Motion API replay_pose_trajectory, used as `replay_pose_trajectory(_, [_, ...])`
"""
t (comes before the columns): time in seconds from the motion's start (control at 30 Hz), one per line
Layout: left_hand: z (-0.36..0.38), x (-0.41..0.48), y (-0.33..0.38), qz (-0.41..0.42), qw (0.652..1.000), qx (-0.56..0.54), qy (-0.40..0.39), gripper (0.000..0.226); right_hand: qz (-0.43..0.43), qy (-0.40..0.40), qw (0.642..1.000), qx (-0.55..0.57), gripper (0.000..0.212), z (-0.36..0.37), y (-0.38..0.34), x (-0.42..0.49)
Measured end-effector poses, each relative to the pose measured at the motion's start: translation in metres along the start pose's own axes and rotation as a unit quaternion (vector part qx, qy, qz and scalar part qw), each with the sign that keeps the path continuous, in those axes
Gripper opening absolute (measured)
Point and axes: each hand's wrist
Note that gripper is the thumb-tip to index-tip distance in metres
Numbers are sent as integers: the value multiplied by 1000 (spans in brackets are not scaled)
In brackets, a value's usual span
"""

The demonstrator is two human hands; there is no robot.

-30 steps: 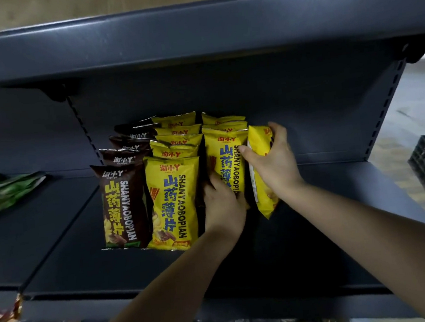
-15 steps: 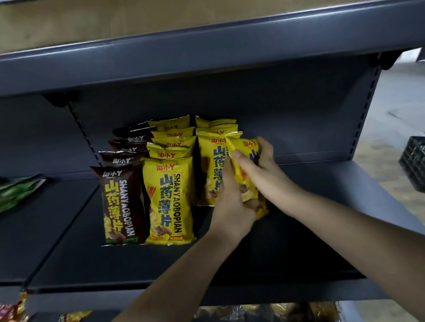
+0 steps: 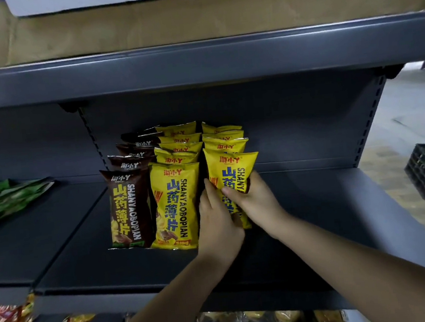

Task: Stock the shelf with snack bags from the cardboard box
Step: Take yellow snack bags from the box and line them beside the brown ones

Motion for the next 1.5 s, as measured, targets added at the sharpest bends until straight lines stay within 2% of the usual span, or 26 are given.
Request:
replay_pose_trajectory(0.1, [11, 1, -3, -2, 997, 78, 1, 98, -1, 24, 999, -44, 51, 13, 3, 8])
replay_pose_trajectory(0.2, [19, 13, -7, -9, 993, 118, 27, 92, 18, 33, 991, -127, 57, 19, 2, 10])
replay_pose_trajectory(0.37, [22, 25, -5, -64, 994, 70, 47, 83, 20, 30, 979, -201, 59, 21, -3, 12])
replay_pose_trajectory(0.57, [25, 23, -14, -67, 995, 65, 39, 110, -39, 61, 984, -166, 50, 16, -10, 23])
replay_pose_trajectory(0.7, [28, 24, -18, -58, 994, 78, 47, 113, -110, 80, 972, -189, 51, 13, -3, 26])
replay_pose_trajectory(0.9, [30, 22, -20, -44, 993, 92, 62, 113, -114, 90, 980, -135, 56, 10, 5, 33])
replay_pose_trajectory(0.97, [30, 22, -19, -43, 993, 94, 64, 114, -168, 138, 960, -175, 66, 1, -1, 32])
replay_pose_trajectory(1.07, [31, 22, -21, -40, 992, 94, 77, 117, -306, 191, 861, -360, 55, -6, -17, 34])
replay_pose_trajectory(1.13, [32, 23, -23, -38, 992, 91, 80, 118, -266, 159, 827, -470, 55, -2, -34, 36])
replay_pose_trajectory(1.23, [32, 23, -22, -42, 993, 80, 70, 113, -191, 123, 814, -535, 56, 0, -54, 42])
replay_pose_trajectory(1.4, [28, 22, -19, -52, 994, 74, 57, 107, -176, -5, 836, -520, 42, -12, -80, 58])
replay_pose_trajectory(1.5, [28, 22, -19, -61, 993, 76, 59, 107, -197, 3, 863, -465, 24, -15, -82, 63])
Point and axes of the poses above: each hand's wrist, its own x-axis towards the middle knuckle, its own z-axis out of the palm, y = z × x, and after that the axes turned 5 degrees about z, right-handed
